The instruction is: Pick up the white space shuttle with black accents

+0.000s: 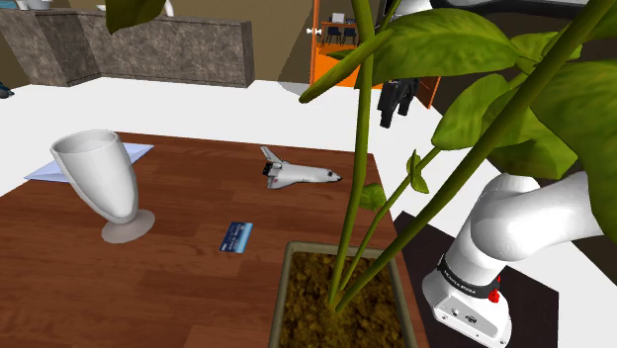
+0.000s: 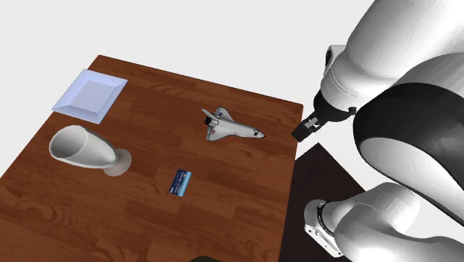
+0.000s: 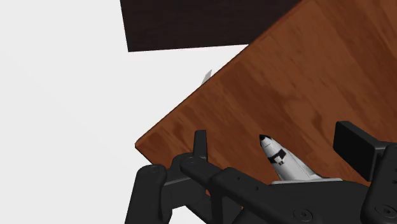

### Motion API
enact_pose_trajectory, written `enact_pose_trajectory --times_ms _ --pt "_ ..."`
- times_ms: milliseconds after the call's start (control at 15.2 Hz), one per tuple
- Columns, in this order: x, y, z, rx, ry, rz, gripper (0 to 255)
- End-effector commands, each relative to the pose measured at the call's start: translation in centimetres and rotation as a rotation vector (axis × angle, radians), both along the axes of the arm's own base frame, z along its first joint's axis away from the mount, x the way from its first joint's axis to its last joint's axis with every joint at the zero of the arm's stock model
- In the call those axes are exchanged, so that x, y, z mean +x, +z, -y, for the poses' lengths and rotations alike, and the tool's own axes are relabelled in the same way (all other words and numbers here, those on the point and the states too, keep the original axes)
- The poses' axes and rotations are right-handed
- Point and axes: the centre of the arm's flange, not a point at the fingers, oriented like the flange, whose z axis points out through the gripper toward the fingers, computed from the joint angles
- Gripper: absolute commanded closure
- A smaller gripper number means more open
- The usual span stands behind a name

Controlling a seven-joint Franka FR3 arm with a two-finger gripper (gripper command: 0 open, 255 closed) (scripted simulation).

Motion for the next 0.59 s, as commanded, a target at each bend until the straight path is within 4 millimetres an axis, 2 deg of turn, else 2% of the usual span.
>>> enact_pose_trajectory --times_ms 0,528 --pt "0.0 0.0 0.0 0.0 0.0 0.0 0" --pt "8.0 -5.7 -1.8 0.045 0.249 0.026 0"
